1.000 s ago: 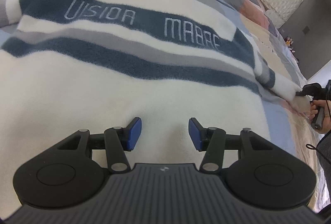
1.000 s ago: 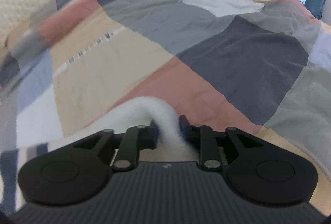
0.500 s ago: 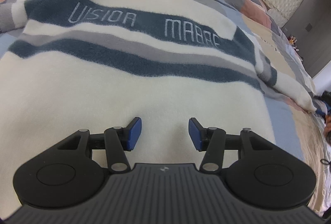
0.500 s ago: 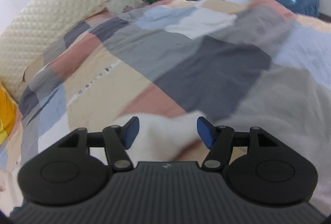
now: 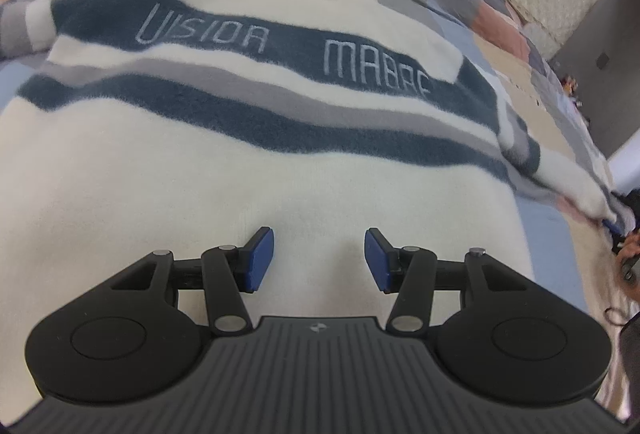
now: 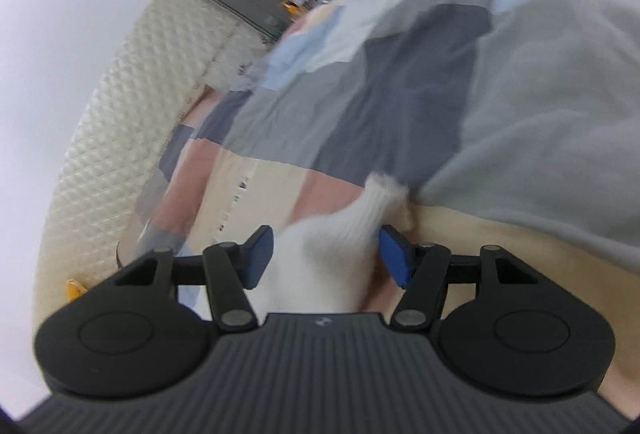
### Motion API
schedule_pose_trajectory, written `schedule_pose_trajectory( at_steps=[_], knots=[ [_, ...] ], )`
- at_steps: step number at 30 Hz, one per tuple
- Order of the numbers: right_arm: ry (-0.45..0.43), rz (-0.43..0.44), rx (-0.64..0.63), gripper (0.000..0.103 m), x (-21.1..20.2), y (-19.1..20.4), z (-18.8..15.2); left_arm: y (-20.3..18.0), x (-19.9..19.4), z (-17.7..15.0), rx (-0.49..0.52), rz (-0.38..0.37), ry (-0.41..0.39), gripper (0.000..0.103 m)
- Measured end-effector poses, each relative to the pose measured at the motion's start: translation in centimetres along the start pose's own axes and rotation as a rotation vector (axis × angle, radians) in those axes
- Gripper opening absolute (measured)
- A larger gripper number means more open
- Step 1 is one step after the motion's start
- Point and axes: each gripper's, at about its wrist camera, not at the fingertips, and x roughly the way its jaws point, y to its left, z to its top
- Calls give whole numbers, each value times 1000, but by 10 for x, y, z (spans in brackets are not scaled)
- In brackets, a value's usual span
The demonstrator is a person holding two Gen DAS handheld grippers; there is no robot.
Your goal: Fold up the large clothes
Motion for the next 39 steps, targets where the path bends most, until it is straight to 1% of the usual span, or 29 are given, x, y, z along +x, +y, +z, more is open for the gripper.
schedule_pose_trajectory(
  at_steps=[2, 3, 5, 6, 7, 11, 12, 13, 15, 18, 19, 20, 21, 23, 26, 28, 30, 32, 36, 39],
  knots=[
    [7, -81, -14, 44, 10, 3, -1, 1, 1, 1, -9, -4, 0, 56],
    [0, -102, 3, 32, 12, 1, -1, 0, 2, 1, -11, -3, 0, 56],
    [-32, -132, 44, 27, 17, -3, 0, -2, 3, 1, -2, 4, 2, 56],
    [-33, -154, 39, 17, 20, -2, 1, -5, 3, 0, 8, 10, 3, 56],
    [-34, -176, 30, 14, 23, 1, 3, -7, 4, 0, 21, 17, 1, 56],
    [-64, -219, -44, 11, 28, 35, 15, -12, 4, -3, 47, 31, -4, 56],
    [-70, -210, -70, 11, 28, 50, 20, -12, 4, -3, 45, 30, -4, 56],
    [-87, -181, -82, 11, 24, 59, 25, -11, 4, -2, 40, 27, -4, 56],
    [-122, -49, -119, 11, 14, 89, 33, -10, 4, -2, 33, 18, -5, 56],
    [-143, 75, -196, 11, 0, 126, 42, -10, 4, -3, 33, 7, -4, 56],
    [-157, 116, -200, 11, -5, 132, 45, -10, 4, -3, 32, 6, -4, 56],
    [-168, 131, -209, 11, -11, 132, 46, -11, 4, -4, 30, 4, -4, 56],
    [-179, 125, -225, 11, -12, 131, 48, -10, 3, -3, 26, 1, -4, 56],
    [-170, 60, -233, 11, -9, 119, 48, -9, 2, -3, 16, -7, -3, 56],
    [-141, -33, -211, 11, -6, 83, 44, -8, 1, -2, 11, -14, 0, 56],
    [-122, -88, -212, 11, -4, 58, 36, -11, 1, -4, 30, -19, 1, 56],
    [-111, -124, -219, 10, -4, 36, 25, -16, 1, -7, 55, -20, 2, 56],
    [-82, -171, -228, 10, -4, 16, 12, -21, 0, -9, 86, -15, -2, 56],
    [-43, -217, -222, 10, -13, -16, -8, -27, 0, -12, 123, 1, -7, 57],
    [-54, -212, -248, 10, -15, -21, -16, -27, 0, -12, 120, 0, -6, 57]
  ],
)
